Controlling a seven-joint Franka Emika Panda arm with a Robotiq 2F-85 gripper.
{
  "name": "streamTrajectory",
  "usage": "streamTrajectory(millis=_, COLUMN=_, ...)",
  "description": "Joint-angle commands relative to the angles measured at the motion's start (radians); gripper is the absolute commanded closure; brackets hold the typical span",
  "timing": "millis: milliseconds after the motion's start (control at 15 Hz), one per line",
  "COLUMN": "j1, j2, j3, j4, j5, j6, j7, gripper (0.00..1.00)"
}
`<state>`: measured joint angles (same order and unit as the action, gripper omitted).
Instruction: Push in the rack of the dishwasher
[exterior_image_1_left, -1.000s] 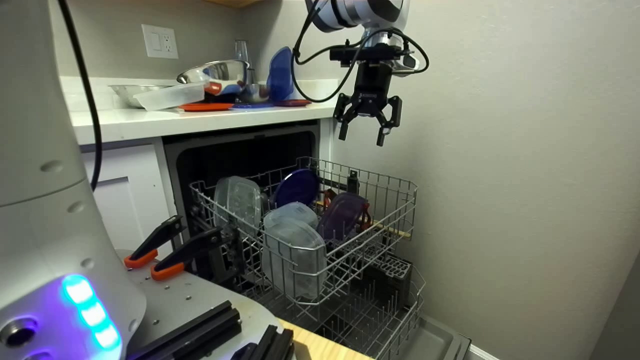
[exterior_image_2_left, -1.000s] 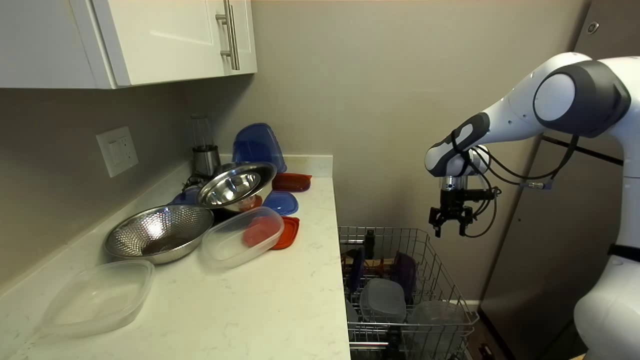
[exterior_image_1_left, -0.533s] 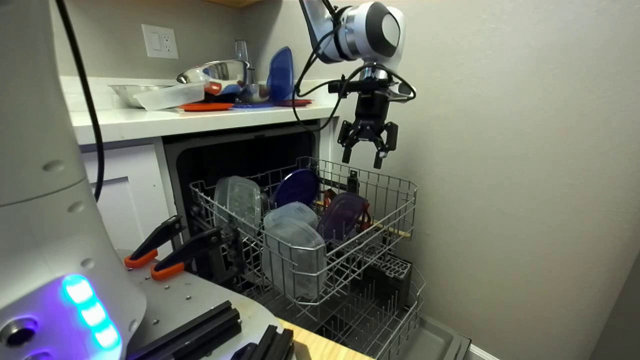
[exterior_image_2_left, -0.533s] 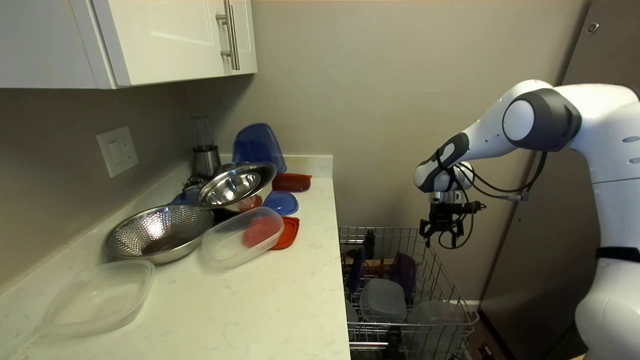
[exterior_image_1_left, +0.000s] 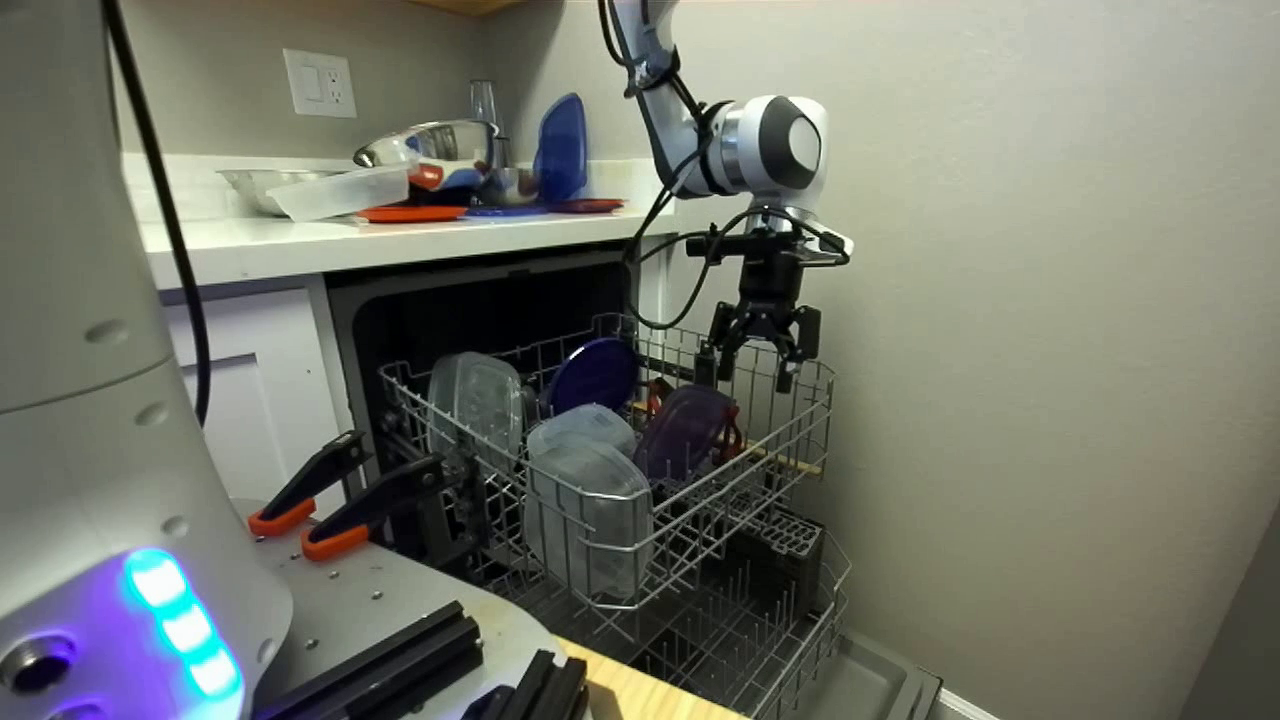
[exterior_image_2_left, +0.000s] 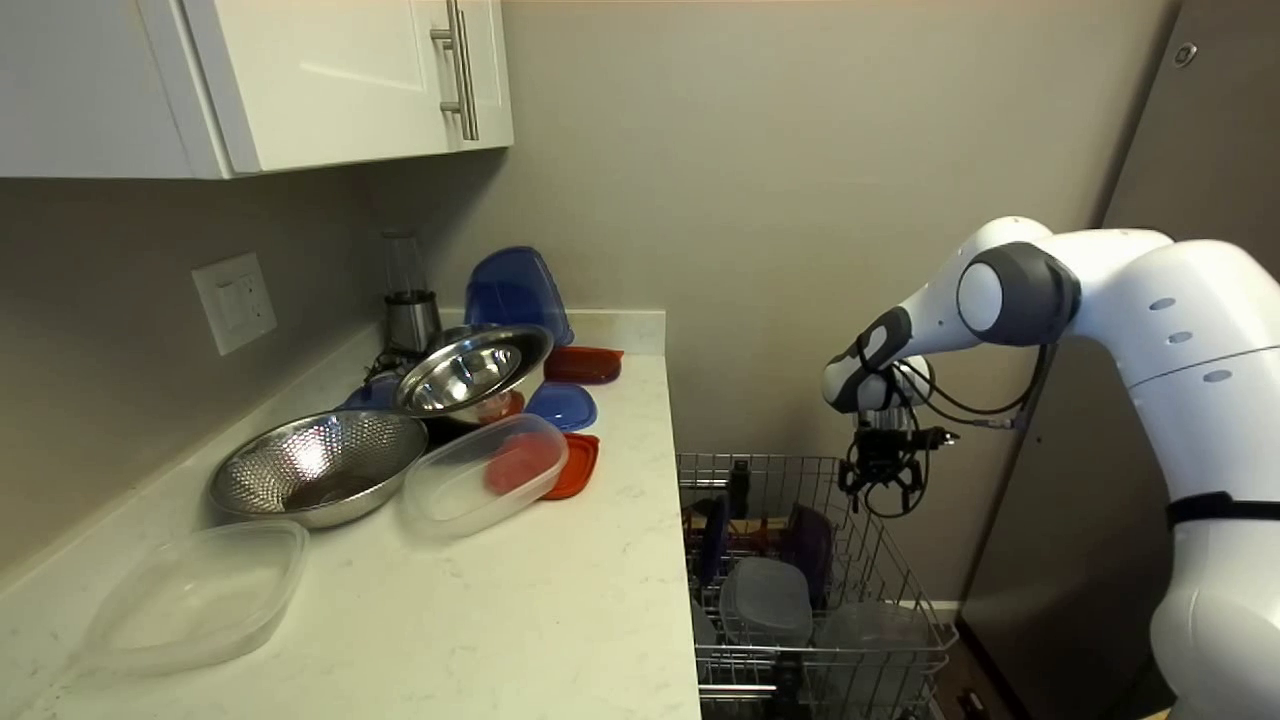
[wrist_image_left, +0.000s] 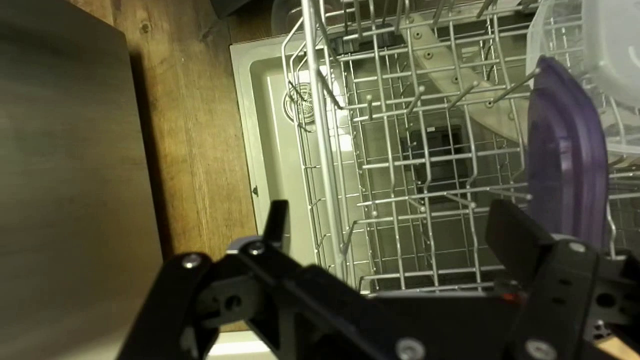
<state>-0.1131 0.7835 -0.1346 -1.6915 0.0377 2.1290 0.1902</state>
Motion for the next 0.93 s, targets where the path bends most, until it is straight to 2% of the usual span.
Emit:
streamTrajectory(millis=0, j1=-0.010, j2=0.106, j3=-0.005, j4=0.104, j5=0.017, j6=0.039, j7=0.035, gripper=0.00)
streamTrajectory(millis=467, j1=-0.006, j2=0.273, j3=-0.013, j4=0.266, j5=0.019, j6=0.052, j7=0.107, gripper=0.00)
streamTrajectory(millis=867, j1=-0.003, j2=0.309, j3=-0.008, j4=0.323, j5=0.030, j6=0.054, j7=0.139, gripper=0.00)
